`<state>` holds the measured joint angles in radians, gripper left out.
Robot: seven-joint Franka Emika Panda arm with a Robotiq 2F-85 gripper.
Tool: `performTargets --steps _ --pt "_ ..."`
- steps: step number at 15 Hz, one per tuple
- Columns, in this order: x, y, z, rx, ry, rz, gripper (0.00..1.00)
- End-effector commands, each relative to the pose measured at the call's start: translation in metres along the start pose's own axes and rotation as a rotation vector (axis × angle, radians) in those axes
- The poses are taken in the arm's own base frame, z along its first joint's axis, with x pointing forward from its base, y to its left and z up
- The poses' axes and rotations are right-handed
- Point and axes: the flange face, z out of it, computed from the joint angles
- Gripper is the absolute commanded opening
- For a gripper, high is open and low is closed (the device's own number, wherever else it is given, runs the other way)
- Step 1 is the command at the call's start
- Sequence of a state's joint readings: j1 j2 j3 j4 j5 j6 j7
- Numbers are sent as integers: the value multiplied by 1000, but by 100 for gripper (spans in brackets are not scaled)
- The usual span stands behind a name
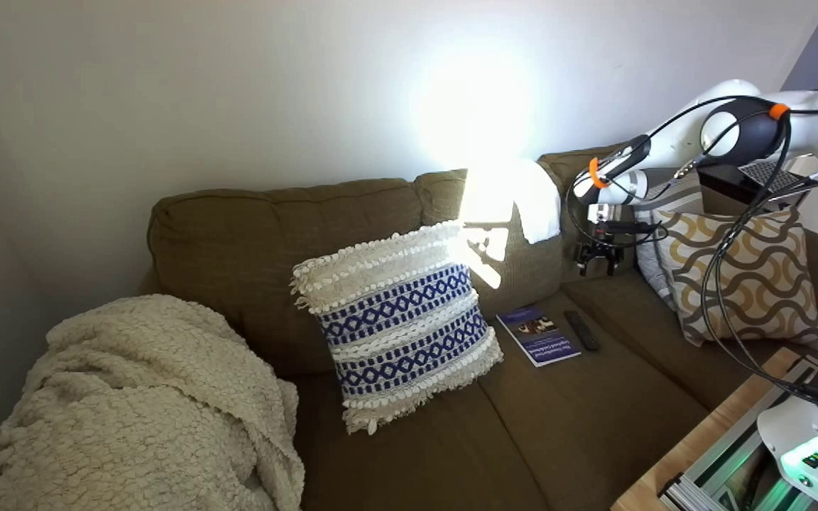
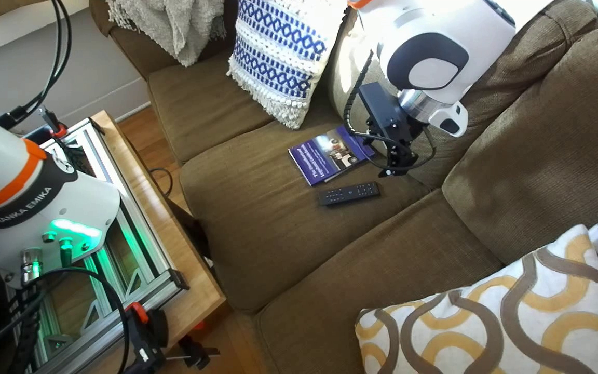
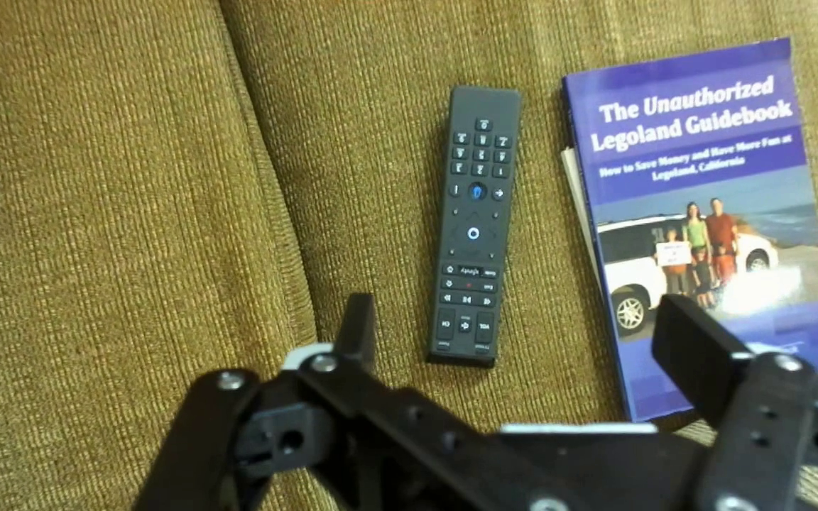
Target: Pick up the black remote and put it on the middle cushion of the couch
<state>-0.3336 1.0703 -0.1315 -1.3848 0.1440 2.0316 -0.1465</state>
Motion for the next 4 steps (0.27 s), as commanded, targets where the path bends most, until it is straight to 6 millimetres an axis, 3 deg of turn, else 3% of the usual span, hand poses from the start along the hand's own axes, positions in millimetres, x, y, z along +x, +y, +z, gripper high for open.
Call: performTargets --steps 1,2,4 --pt "-25 2 3 -13 33 -21 100" --pt "-7 1 1 -5 15 -1 100" --pt "-13 1 3 -10 26 -5 100"
